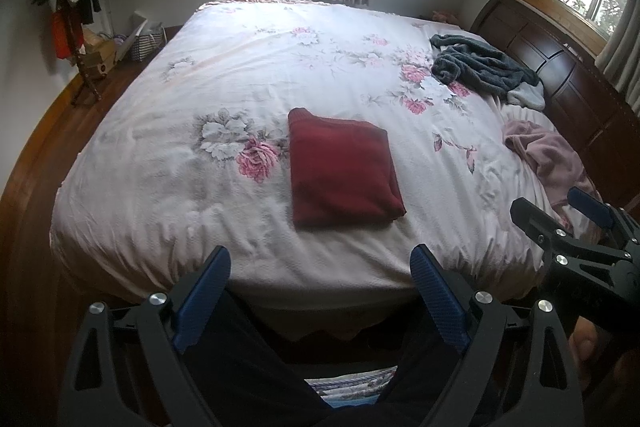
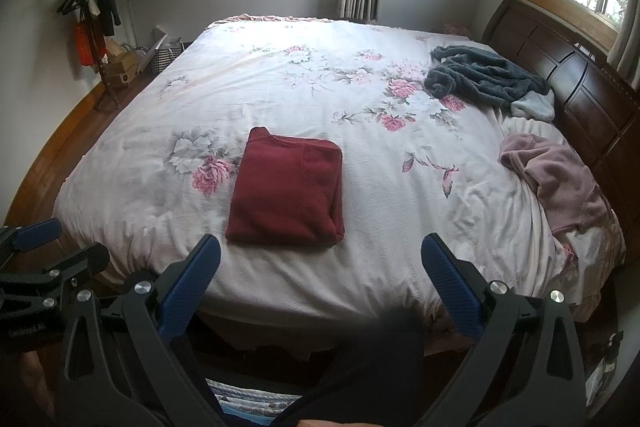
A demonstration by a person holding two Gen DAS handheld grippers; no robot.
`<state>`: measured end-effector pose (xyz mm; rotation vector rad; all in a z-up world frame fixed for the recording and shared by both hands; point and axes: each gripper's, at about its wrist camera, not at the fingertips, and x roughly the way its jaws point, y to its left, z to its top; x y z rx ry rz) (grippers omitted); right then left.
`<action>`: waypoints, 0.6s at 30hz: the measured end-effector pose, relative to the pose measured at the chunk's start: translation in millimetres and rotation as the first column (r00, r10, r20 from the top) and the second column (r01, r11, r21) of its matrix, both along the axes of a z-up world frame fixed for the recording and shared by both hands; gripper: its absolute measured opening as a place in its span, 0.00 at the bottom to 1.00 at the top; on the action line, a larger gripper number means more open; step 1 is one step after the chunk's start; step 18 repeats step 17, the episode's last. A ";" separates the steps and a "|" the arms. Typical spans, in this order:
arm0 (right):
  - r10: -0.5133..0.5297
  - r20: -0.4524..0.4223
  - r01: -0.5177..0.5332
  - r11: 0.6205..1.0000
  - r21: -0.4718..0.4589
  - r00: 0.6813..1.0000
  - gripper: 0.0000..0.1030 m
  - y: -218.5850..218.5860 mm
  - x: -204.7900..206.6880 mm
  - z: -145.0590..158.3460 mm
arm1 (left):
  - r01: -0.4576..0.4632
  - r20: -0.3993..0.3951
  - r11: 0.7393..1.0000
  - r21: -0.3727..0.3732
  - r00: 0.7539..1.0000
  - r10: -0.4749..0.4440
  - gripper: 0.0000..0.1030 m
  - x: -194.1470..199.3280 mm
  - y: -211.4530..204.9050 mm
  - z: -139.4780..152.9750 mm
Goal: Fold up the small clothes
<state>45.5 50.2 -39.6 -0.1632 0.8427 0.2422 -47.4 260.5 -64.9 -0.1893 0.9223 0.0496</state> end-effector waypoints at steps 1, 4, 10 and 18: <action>0.001 0.000 -0.001 1.000 0.001 1.000 0.97 -0.1 0.1 -0.2 | 0.000 0.001 1.000 -0.002 1.000 0.000 0.89 -0.3 -0.4 0.3; 0.000 -0.001 0.000 1.000 0.001 1.000 0.97 0.0 0.2 0.0 | 0.001 -0.001 1.000 0.000 1.000 -0.001 0.89 -0.4 -1.2 -1.0; 0.001 -0.007 -0.001 1.000 0.004 1.000 0.97 -1.7 -0.4 -4.2 | 0.014 -0.006 1.000 0.002 1.000 -0.014 0.89 -0.2 1.1 -8.4; 0.000 -0.013 0.001 1.000 0.007 1.000 0.97 -4.1 -4.4 -9.7 | 0.017 -0.007 1.000 0.003 1.000 -0.017 0.89 2.6 3.3 -7.7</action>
